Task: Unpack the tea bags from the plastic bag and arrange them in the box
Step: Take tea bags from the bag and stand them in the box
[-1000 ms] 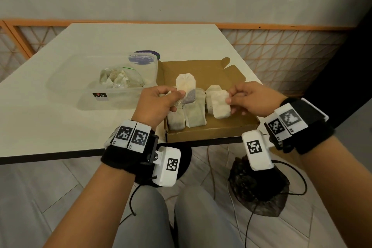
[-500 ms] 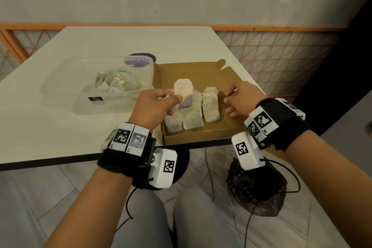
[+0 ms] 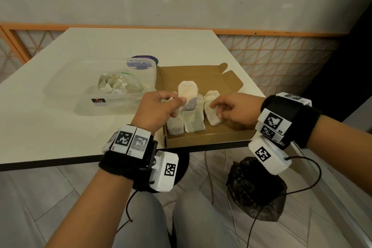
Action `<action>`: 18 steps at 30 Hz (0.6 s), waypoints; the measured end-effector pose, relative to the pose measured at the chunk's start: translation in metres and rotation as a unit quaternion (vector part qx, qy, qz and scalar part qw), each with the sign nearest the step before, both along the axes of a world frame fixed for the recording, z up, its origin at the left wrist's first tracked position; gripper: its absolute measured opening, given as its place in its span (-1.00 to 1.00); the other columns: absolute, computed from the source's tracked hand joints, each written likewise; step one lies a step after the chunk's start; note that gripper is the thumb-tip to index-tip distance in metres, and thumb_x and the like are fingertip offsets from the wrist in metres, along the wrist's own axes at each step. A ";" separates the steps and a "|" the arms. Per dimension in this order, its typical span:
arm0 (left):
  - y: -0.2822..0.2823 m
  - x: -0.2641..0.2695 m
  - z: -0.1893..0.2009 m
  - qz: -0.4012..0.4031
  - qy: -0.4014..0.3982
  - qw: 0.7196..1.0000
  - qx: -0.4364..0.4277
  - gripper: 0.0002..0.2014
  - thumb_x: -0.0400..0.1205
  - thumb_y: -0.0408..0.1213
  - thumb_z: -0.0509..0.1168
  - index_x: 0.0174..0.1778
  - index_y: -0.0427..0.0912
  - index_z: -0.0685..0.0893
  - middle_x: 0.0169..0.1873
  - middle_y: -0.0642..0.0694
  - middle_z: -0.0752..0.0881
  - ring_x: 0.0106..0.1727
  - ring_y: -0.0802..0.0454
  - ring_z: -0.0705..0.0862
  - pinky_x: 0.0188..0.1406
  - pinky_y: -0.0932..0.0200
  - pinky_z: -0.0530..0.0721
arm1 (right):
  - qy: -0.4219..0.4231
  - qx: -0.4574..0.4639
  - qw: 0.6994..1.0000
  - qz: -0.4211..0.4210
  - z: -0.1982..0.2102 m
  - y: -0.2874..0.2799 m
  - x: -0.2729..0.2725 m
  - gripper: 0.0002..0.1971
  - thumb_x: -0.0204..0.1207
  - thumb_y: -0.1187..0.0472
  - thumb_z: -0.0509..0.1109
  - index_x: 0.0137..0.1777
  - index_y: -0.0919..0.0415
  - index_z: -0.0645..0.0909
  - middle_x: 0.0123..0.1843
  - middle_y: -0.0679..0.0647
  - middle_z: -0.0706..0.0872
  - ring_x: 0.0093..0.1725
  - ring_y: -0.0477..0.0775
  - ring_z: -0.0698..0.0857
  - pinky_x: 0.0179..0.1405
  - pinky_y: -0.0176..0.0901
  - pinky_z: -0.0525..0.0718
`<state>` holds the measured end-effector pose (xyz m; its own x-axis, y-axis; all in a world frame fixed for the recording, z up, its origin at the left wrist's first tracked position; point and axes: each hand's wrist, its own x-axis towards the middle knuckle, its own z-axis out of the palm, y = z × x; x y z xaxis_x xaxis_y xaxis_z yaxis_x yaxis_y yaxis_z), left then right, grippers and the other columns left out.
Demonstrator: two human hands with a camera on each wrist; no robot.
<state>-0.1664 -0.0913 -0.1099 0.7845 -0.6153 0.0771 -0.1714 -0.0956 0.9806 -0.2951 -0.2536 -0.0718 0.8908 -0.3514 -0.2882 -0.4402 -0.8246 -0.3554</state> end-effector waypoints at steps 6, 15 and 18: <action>-0.009 -0.005 0.003 -0.031 -0.055 0.998 0.016 -0.90 0.50 -0.24 0.50 -0.30 -0.09 0.73 -0.34 -0.07 0.71 -0.56 0.18 0.60 -0.41 0.31 0.63 | -0.142 0.115 0.983 -0.034 0.022 0.011 0.014 -0.46 0.48 -0.08 0.37 0.41 0.12 0.46 0.16 0.05 0.62 0.13 -0.01 0.65 0.18 -0.08 0.65; -0.007 -0.008 -0.001 -0.002 -0.074 0.997 0.016 -0.92 0.51 -0.19 0.48 -0.27 -0.06 0.76 -0.18 -0.02 0.76 -0.27 -0.02 0.70 -0.11 -0.07 0.76 | -0.060 0.070 0.996 -0.005 0.040 -0.004 0.008 -0.94 0.49 0.16 0.44 -0.09 0.09 0.72 -0.16 0.01 0.77 -0.22 -0.09 0.69 0.02 -0.19 0.64; -0.006 -0.007 -0.002 -0.004 -0.063 0.998 0.017 -0.94 0.52 -0.23 0.47 -0.26 -0.07 0.75 -0.14 0.07 0.73 -0.25 0.00 0.70 -0.08 -0.08 0.76 | 0.043 0.057 0.997 0.029 0.034 -0.006 0.003 -0.91 0.45 0.13 0.47 -0.10 0.10 0.74 -0.21 -0.05 0.77 -0.26 -0.13 0.68 -0.10 -0.29 0.58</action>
